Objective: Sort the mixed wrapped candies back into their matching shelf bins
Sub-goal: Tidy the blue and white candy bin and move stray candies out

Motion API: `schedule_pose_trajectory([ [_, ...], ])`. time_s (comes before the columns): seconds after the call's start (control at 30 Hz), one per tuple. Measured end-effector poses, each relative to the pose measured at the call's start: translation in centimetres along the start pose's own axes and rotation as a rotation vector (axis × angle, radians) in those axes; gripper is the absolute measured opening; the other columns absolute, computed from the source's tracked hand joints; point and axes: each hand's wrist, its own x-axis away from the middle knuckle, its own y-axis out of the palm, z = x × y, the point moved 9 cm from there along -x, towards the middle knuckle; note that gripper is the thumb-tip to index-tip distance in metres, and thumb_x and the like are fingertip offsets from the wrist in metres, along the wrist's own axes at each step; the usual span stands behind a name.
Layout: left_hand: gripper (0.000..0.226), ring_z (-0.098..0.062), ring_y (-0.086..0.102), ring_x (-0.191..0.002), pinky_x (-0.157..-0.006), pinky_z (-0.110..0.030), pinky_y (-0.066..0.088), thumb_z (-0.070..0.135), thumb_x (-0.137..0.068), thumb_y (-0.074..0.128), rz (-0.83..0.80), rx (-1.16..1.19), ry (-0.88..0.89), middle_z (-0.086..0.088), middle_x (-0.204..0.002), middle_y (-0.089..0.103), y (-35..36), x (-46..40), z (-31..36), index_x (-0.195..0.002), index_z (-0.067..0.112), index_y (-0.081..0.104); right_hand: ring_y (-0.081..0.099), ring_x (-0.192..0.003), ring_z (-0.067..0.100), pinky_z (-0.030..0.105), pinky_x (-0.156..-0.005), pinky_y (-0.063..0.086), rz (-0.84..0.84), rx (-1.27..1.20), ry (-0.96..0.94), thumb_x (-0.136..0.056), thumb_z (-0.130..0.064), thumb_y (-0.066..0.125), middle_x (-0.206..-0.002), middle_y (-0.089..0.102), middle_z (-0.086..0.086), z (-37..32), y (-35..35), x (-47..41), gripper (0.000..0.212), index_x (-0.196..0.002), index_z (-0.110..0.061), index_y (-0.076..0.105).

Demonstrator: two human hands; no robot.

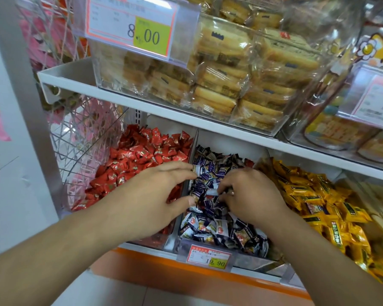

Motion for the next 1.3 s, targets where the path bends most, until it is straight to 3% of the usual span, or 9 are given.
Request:
schedule_pose_trajectory([
  [0.13,0.054,0.014,0.025,-0.14,-0.093,0.01,0.0,0.052,-0.099,0.054,0.01,0.004,0.007,0.036,-0.156,0.027,-0.1,-0.1,0.0,-0.151,0.044,0.042,0.064,-0.102,0.012,0.034,-0.094,0.055,0.079,-0.057,-0.058,-0.086,-0.02,0.08,-0.107,0.071,-0.014,-0.5,-0.7,-0.1,0.017,-0.098,-0.032,0.079],
  [0.27,0.053,0.013,0.026,-0.14,-0.093,0.011,0.001,0.05,-0.1,0.055,0.023,-0.004,0.016,0.035,-0.155,0.028,0.0,-0.2,-0.1,-0.151,0.044,0.043,0.062,-0.096,0.001,0.027,-0.092,0.053,-0.001,-0.377,-0.072,-0.092,-0.03,0.077,-0.098,0.069,-0.019,-2.5,-0.1,0.4,0.003,-0.092,-0.032,0.078],
  [0.43,0.051,0.014,0.028,-0.14,-0.096,0.007,0.005,0.05,-0.099,0.056,0.032,-0.008,0.02,0.037,-0.155,0.027,0.1,-0.1,-0.3,-0.149,0.046,0.044,0.062,-0.068,0.0,0.032,-0.069,0.06,-0.136,-0.219,0.034,-0.088,-0.023,0.08,-0.076,0.068,-0.014,-2.1,1.8,0.9,0.009,-0.083,-0.03,0.076],
  [0.57,0.052,0.015,0.026,-0.141,-0.103,0.001,0.009,0.052,-0.099,0.055,0.026,-0.004,0.024,0.04,-0.154,0.025,0.2,0.0,-0.4,-0.149,0.048,0.042,0.068,-0.088,0.01,0.036,-0.081,0.061,-0.147,-0.19,0.061,-0.087,-0.022,0.081,-0.092,0.073,-0.012,-1.6,1.8,0.5,0.011,-0.093,-0.031,0.077],
  [0.67,0.051,0.013,0.027,-0.141,-0.106,0.0,0.01,0.051,-0.098,0.056,0.032,-0.004,0.02,0.039,-0.153,0.027,0.1,-0.1,-0.3,-0.148,0.047,0.045,0.068,-0.093,0.012,0.026,-0.081,0.055,-0.152,-0.149,0.041,-0.089,-0.028,0.079,-0.098,0.074,-0.012,-2.1,1.9,0.6,0.013,-0.101,-0.033,0.079],
  [0.77,0.05,0.014,0.025,-0.14,-0.097,0.01,0.006,0.048,-0.099,0.057,0.027,-0.002,0.016,0.038,-0.153,0.028,0.1,-0.1,-0.2,-0.148,0.046,0.046,0.067,-0.092,0.012,0.025,-0.084,0.054,-0.13,-0.145,0.035,-0.087,-0.034,0.081,-0.095,0.075,-0.013,-2.4,2.0,0.4,0.012,-0.099,-0.034,0.08],
  [1.03,0.05,0.014,0.028,-0.139,-0.1,0.006,0.009,0.048,-0.098,0.057,0.015,-0.008,0.007,0.039,-0.151,0.028,0.2,-0.1,0.0,-0.147,0.045,0.047,0.066,-0.068,0.008,0.027,-0.085,0.056,-0.061,-0.131,0.028,-0.08,-0.019,0.075,-0.066,0.07,-0.015,-2.7,2.5,-0.3,0.016,-0.071,-0.032,0.078],
  [1.17,0.05,0.014,0.029,-0.139,-0.106,0.001,0.012,0.048,-0.098,0.057,0.023,-0.012,0.008,0.039,-0.151,0.03,0.1,-0.1,0.1,-0.147,0.045,0.047,0.065,-0.072,0.008,0.03,-0.094,0.052,-0.066,-0.186,0.006,-0.081,-0.017,0.072,-0.072,0.07,-0.012,-2.6,2.7,-0.2,0.018,-0.068,-0.029,0.075],
  [1.3,0.05,0.015,0.027,-0.139,-0.103,0.004,0.011,0.048,-0.098,0.057,0.005,-0.006,0.0,0.038,-0.151,0.03,0.2,-0.1,-0.1,-0.147,0.045,0.047,0.065,-0.08,0.004,0.033,-0.084,0.059,-0.051,-0.33,0.008,-0.081,-0.012,0.076,-0.082,0.067,-0.014,-1.7,1.9,0.0,0.018,-0.07,-0.026,0.075],
])
